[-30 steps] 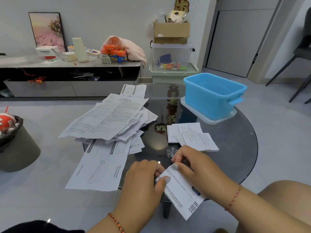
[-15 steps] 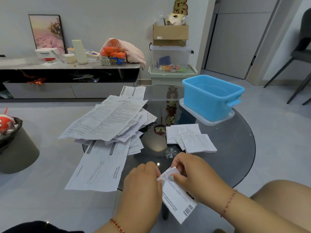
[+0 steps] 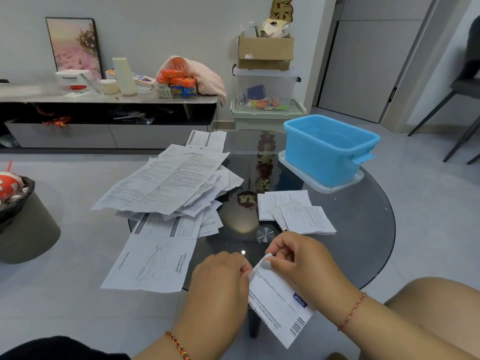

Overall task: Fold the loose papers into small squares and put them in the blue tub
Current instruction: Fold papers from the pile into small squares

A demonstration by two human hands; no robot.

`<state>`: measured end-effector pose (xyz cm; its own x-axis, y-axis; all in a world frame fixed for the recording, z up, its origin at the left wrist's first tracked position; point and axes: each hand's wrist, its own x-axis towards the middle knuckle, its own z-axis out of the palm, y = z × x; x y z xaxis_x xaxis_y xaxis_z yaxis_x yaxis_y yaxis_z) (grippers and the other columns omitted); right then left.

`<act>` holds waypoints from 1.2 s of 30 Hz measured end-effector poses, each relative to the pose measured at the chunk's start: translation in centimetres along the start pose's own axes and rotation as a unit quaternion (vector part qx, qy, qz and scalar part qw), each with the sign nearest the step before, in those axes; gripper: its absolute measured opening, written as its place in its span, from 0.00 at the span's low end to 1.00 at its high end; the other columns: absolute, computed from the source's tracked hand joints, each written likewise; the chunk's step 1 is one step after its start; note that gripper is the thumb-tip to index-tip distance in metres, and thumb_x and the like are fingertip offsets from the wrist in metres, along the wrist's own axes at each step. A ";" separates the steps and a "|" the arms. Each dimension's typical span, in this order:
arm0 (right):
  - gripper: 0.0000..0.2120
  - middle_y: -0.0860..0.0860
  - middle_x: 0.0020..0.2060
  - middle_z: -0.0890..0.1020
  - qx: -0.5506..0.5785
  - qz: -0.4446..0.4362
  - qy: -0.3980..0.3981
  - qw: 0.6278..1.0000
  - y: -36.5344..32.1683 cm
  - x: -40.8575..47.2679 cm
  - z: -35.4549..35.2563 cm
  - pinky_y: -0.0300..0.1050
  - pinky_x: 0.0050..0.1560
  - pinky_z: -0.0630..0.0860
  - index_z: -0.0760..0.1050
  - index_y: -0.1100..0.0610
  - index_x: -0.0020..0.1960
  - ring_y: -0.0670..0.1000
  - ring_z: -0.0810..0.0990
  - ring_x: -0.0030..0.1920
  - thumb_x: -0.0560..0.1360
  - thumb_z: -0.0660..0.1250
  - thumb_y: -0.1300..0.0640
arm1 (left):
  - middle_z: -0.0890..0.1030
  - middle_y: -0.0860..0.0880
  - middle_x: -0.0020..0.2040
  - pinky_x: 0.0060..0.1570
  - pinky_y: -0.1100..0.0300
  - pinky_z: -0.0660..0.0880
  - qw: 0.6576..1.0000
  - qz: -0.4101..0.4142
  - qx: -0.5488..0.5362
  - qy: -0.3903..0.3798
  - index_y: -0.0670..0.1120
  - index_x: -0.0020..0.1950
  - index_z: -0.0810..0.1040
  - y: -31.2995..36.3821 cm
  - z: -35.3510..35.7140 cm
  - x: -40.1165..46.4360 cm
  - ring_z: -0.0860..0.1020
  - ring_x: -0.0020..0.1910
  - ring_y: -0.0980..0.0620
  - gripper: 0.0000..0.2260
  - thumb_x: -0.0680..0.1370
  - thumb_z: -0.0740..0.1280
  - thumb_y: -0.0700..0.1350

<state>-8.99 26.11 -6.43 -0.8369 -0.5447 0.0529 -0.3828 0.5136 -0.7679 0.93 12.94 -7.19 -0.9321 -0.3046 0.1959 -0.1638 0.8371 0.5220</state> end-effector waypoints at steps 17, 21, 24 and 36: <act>0.10 0.45 0.28 0.76 0.195 -0.058 -0.001 0.979 -1.1 -0.1 0.2 0.31 0.30 0.67 0.75 0.53 0.34 0.41 0.72 0.29 0.74 0.69 0.56 | 0.81 0.58 0.36 0.32 0.67 0.72 0.946 -0.092 -0.302 0.069 0.54 0.43 0.76 1.3 -0.8 0.7 0.78 0.34 0.61 0.03 0.77 0.65 0.49; 0.12 0.44 0.27 0.75 0.224 -0.064 0.070 0.970 -1.4 -0.4 1.0 0.31 0.30 0.68 0.75 0.53 0.33 0.40 0.71 0.29 0.74 0.70 0.53 | 0.80 0.50 0.32 0.33 0.55 0.75 0.899 -0.192 -0.386 0.081 0.49 0.39 0.77 2.2 0.0 0.5 0.79 0.31 0.53 0.11 0.77 0.63 0.54; 0.14 0.45 0.27 0.74 0.261 -0.069 0.103 0.957 -1.8 -0.9 1.5 0.31 0.30 0.67 0.74 0.55 0.33 0.40 0.70 0.29 0.73 0.69 0.49 | 0.79 0.49 0.32 0.31 0.55 0.72 0.908 -0.177 -0.358 0.128 0.49 0.37 0.75 2.4 0.3 0.3 0.77 0.31 0.50 0.13 0.77 0.62 0.55; 0.12 0.45 0.29 0.74 0.211 -0.071 0.222 0.949 -3.1 -0.5 2.2 0.32 0.29 0.65 0.71 0.54 0.35 0.42 0.70 0.29 0.73 0.60 0.48 | 0.76 0.55 0.28 0.28 0.68 0.68 0.923 -0.133 -0.307 0.192 0.47 0.35 0.71 3.3 -1.1 2.2 0.73 0.29 0.63 0.14 0.78 0.61 0.53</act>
<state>-6.56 23.35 -5.45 -0.9068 -0.2071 0.3673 -0.3919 0.0927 -0.9153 -1.30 14.55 -4.14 -0.6822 -0.7001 0.2109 -0.0472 0.3300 0.9428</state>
